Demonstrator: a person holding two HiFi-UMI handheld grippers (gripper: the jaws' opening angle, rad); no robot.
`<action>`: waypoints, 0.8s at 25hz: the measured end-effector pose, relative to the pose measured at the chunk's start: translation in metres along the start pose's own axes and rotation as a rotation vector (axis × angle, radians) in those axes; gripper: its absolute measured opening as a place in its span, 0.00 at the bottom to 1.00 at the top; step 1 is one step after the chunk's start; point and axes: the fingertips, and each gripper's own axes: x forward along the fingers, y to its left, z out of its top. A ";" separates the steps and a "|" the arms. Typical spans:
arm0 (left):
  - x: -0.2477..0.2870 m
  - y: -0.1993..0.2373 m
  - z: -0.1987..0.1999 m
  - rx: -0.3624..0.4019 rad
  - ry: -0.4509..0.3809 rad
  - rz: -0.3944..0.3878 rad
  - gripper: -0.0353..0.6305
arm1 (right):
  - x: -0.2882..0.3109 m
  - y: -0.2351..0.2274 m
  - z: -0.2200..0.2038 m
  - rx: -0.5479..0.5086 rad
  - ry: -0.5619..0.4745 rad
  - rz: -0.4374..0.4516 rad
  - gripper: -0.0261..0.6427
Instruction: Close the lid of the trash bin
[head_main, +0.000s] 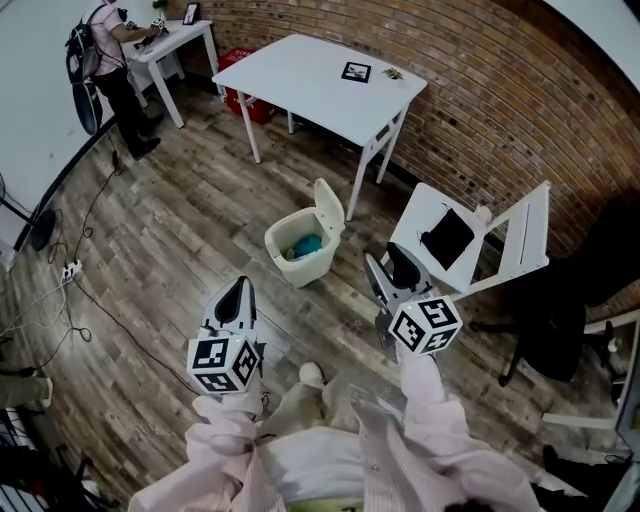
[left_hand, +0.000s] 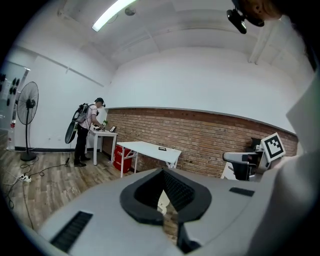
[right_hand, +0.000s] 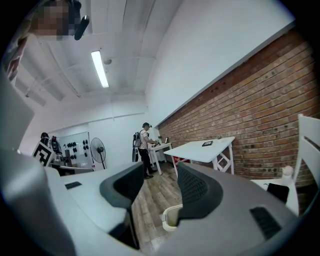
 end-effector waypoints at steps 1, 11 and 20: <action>0.002 0.002 0.000 -0.003 0.001 0.000 0.04 | 0.002 -0.001 -0.001 0.003 0.005 -0.004 0.33; 0.031 0.028 -0.009 -0.055 0.033 0.029 0.04 | 0.044 -0.022 -0.018 0.017 0.067 -0.013 0.33; 0.101 0.059 -0.019 -0.111 0.102 0.061 0.04 | 0.124 -0.058 -0.044 0.058 0.162 0.006 0.33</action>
